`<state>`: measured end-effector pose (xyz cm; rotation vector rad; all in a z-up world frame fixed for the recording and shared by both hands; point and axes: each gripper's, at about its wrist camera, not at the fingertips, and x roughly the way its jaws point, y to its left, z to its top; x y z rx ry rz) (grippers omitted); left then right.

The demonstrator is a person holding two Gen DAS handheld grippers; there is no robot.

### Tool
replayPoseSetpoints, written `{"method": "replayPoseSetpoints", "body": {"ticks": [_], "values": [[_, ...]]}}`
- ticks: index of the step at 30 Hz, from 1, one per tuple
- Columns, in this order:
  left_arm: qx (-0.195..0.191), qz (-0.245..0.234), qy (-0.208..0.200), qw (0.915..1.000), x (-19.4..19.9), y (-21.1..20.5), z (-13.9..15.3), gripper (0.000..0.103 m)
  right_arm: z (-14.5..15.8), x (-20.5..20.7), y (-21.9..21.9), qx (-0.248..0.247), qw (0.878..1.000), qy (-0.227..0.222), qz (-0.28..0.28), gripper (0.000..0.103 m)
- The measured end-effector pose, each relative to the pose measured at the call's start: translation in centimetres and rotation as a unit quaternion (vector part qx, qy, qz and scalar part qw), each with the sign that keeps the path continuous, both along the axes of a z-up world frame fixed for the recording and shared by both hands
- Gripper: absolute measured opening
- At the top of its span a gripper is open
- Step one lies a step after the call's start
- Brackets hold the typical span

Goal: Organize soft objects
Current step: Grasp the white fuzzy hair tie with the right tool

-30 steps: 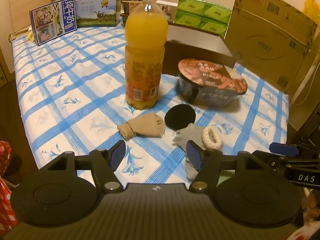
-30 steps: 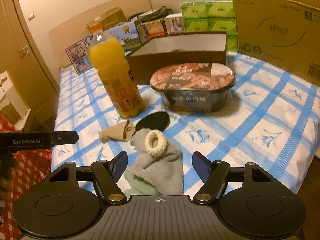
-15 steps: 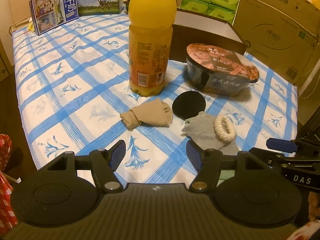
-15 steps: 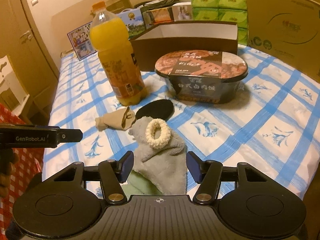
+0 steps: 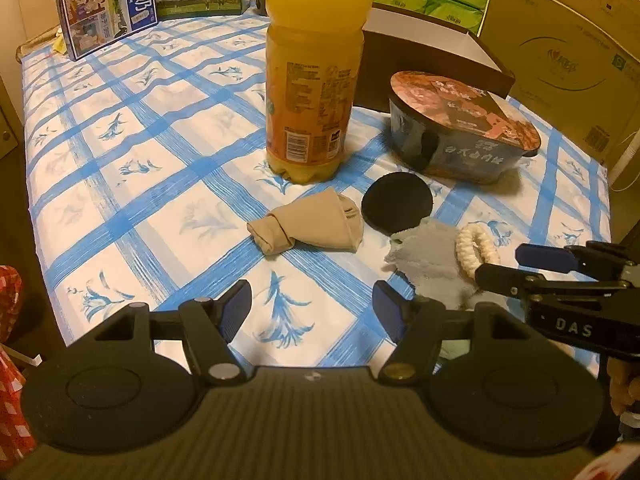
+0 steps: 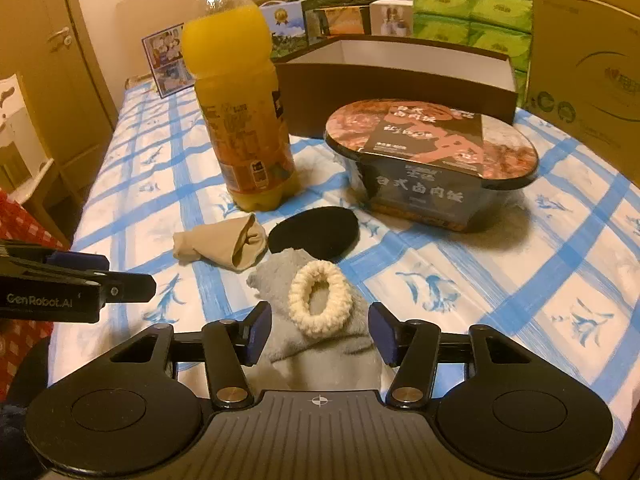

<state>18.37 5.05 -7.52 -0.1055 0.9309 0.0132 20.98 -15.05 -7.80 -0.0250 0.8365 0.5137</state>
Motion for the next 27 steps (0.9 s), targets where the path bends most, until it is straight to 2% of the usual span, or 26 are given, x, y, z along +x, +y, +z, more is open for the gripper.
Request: {"method": "replayPoseSetpoints", "body": {"ticks": [5, 8, 13, 15, 21, 27], "values": [[0.000, -0.002, 0.003, 1.0000, 0.6, 0.2, -0.6, 0.064, -0.8, 1.0, 0.9, -0.008, 1.000, 0.002, 0.004, 0.050], [0.000, -0.004, 0.004, 1.0000, 0.8, 0.2, -0.9, 0.064, -1.2, 1.4, 1.2, -0.012, 1.000, 0.007, 0.004, 0.044], [0.001, -0.009, 0.003, 1.0000, 1.2, 0.4, -1.3, 0.064, -1.5, 1.7, 1.1, -0.011, 1.000, 0.002, 0.007, 0.026], [0.002, -0.011, 0.002, 0.9999, 1.4, 0.4, -1.4, 0.064, -1.3, 1.7, 0.9, -0.006, 1.000, 0.000, 0.006, 0.022], [0.015, -0.033, -0.017, 0.9992, 2.4, 0.5, -1.5, 0.064, -0.2, 2.2, -0.3, 0.018, 1.000, -0.013, -0.018, 0.021], [0.039, -0.080, -0.020, 0.9959, 4.7, 0.6, -2.5, 0.065, 0.0, 3.5, -1.8, 0.025, 0.998, -0.009, -0.051, 0.021]]}}
